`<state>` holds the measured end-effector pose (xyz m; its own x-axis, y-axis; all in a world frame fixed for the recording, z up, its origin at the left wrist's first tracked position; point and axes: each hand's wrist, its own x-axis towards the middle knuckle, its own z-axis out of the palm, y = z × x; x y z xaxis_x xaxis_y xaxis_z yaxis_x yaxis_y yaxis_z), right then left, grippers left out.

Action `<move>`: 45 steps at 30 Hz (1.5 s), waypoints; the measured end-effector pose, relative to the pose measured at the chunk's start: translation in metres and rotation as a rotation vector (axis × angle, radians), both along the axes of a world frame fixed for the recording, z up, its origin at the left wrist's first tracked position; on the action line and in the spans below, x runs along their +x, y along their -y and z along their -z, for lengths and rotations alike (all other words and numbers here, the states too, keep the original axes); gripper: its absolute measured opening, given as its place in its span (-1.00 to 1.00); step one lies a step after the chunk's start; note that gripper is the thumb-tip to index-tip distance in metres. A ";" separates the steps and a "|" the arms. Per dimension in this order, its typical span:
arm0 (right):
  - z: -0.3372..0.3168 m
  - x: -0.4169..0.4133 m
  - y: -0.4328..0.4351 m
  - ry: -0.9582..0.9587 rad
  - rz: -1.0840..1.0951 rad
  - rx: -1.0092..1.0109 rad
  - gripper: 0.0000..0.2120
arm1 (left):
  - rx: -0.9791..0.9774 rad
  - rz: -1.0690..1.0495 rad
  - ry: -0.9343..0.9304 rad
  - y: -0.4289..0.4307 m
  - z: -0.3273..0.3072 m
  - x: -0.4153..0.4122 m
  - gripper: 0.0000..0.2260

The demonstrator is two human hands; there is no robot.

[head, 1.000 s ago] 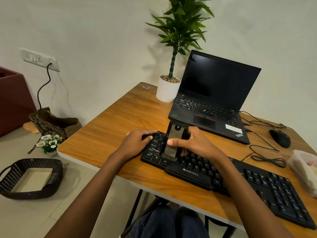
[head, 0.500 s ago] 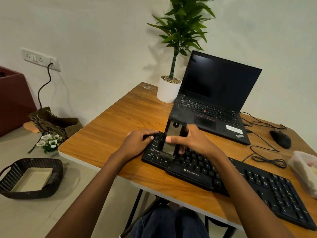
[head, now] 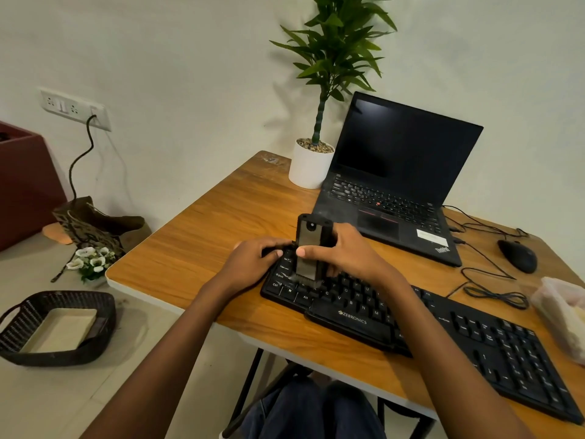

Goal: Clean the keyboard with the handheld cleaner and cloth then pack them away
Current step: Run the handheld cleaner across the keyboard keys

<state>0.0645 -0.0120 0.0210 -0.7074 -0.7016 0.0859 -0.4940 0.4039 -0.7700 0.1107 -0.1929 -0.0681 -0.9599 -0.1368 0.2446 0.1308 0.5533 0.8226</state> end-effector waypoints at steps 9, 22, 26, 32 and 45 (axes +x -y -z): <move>0.009 0.002 0.016 -0.031 -0.065 -0.015 -0.73 | 0.065 0.013 -0.017 -0.002 -0.006 0.005 -0.81; 0.004 0.000 0.007 0.053 -0.048 -0.019 -0.79 | 0.076 0.003 -0.011 -0.002 -0.005 0.003 -0.82; -0.005 -0.003 0.001 0.001 0.000 0.017 -0.80 | 0.070 -0.005 0.003 -0.001 -0.004 0.001 -0.82; 0.007 0.009 0.020 0.033 -0.073 -0.052 -0.75 | 0.076 -0.008 -0.023 -0.002 -0.006 0.005 -0.86; 0.006 0.011 0.011 0.171 -0.041 -0.102 -0.80 | 0.067 -0.005 -0.009 0.000 -0.003 0.003 -0.83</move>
